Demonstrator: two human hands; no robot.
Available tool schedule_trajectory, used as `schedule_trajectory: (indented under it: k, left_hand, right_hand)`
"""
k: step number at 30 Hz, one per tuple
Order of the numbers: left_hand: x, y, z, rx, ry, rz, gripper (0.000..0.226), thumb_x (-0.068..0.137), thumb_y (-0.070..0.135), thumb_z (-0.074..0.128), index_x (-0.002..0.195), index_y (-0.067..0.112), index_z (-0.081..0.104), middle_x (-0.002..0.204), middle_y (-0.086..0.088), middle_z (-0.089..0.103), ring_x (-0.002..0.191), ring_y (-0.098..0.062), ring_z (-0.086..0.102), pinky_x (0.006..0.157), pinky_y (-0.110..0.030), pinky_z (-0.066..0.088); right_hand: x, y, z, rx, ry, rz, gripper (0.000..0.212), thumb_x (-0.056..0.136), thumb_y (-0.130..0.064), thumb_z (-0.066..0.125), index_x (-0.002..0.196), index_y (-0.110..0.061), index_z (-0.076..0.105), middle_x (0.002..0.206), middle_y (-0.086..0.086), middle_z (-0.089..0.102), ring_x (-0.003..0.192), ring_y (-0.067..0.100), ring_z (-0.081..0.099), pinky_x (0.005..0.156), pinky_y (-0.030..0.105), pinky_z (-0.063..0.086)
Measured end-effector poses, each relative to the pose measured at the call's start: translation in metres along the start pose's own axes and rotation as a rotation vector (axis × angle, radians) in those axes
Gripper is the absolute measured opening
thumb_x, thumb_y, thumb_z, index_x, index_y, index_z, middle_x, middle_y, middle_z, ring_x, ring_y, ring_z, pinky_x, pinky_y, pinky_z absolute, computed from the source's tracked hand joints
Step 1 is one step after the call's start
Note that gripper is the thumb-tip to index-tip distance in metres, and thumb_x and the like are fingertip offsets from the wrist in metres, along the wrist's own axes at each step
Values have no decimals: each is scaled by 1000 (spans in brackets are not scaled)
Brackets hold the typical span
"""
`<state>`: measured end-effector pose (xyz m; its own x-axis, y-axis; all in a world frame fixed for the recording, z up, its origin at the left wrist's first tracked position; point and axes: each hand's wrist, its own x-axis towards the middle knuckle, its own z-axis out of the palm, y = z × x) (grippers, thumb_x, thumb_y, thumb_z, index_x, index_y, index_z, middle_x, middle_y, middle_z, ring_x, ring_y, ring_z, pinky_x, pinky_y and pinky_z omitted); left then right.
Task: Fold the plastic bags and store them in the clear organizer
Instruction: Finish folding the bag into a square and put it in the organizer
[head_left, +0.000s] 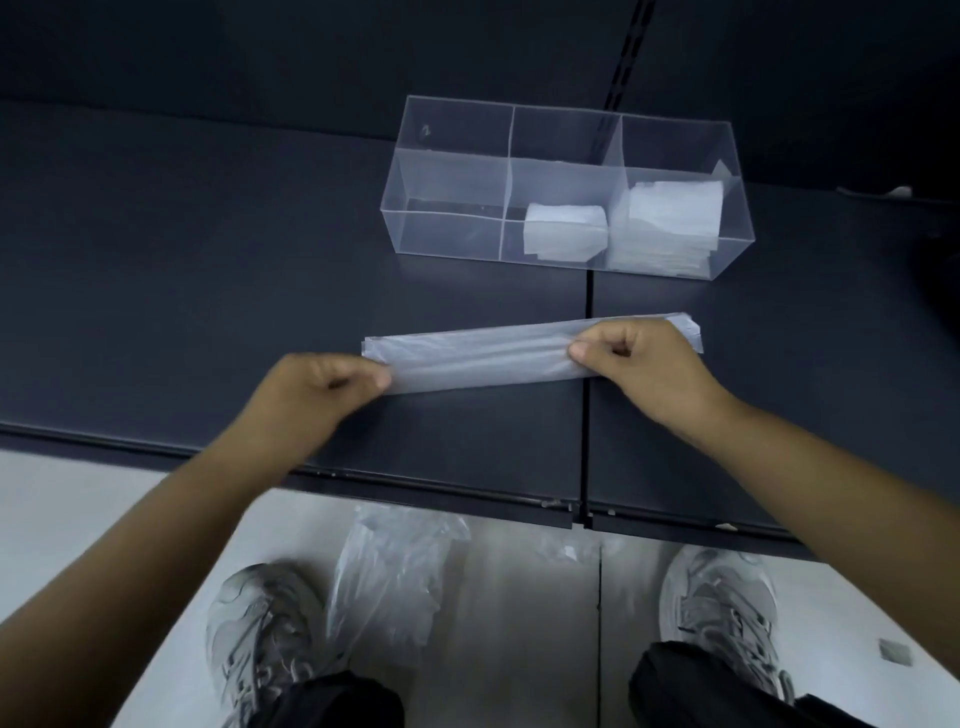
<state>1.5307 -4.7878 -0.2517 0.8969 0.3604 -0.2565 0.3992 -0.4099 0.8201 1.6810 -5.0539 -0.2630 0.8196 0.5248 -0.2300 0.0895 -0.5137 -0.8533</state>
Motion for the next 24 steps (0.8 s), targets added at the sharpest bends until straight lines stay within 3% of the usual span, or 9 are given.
schedule_trajectory:
  k: [3,7,9,11,14,16,19,21,24]
  left_hand:
    - [12,-3,-5,-292,46,-173,12,87,16,67,80,22,75,75,10,73,72,-2,66,66,-11,52]
    - [24,-6,0,-225,205,-258,16,91,15,64,76,18,71,79,-5,72,69,-17,68,60,-18,54]
    - [21,-4,7,111,381,-99,10,91,15,60,89,16,69,95,-6,69,79,-22,67,73,-24,51]
    - [9,6,22,411,498,236,22,90,15,56,110,11,64,114,-12,58,97,-29,58,91,-34,45]
    - [-5,15,54,586,226,545,46,93,30,45,130,4,54,136,-17,51,128,-32,45,110,-39,29]
    - [-9,12,69,743,-2,478,68,95,52,30,147,8,32,156,-11,27,145,-27,20,119,-41,13]
    - [-7,-4,77,974,-87,354,82,88,69,3,153,18,5,161,-2,-1,148,-23,-7,120,-44,-3]
    - [-7,-8,78,1015,-80,350,83,88,68,3,153,18,6,161,-3,2,148,-25,-4,119,-48,0]
    - [-8,-6,80,1009,-81,347,80,90,65,10,152,15,17,160,-6,14,147,-29,9,118,-53,10]
  right_hand:
    - [11,1,2,98,72,80,8,86,-18,70,80,-14,73,69,-15,70,61,-6,58,63,10,45]
    - [21,-1,2,108,111,155,5,81,-17,75,77,-18,72,64,-14,68,54,-7,57,51,10,45]
    - [24,-2,2,91,121,185,6,80,-17,76,76,-17,72,67,-10,68,54,-6,57,50,10,45]
    - [25,-2,3,77,129,198,9,79,-17,76,73,-19,70,69,-5,69,52,-5,58,50,10,46]
    - [25,-3,5,66,134,190,8,80,-16,75,73,-18,70,75,3,72,56,0,59,53,13,48]
    - [24,-3,6,50,145,187,5,81,-15,73,76,-16,70,77,6,71,61,7,60,61,21,52]
    - [23,-5,8,-30,144,183,4,84,-13,68,83,-16,69,80,4,70,71,12,62,73,33,53]
    - [19,-8,11,-182,201,139,14,84,-11,63,97,-16,66,91,2,66,81,15,61,79,33,52]
    - [3,-20,28,-478,388,-270,37,81,-3,60,117,-11,60,109,8,55,100,25,54,92,35,44]
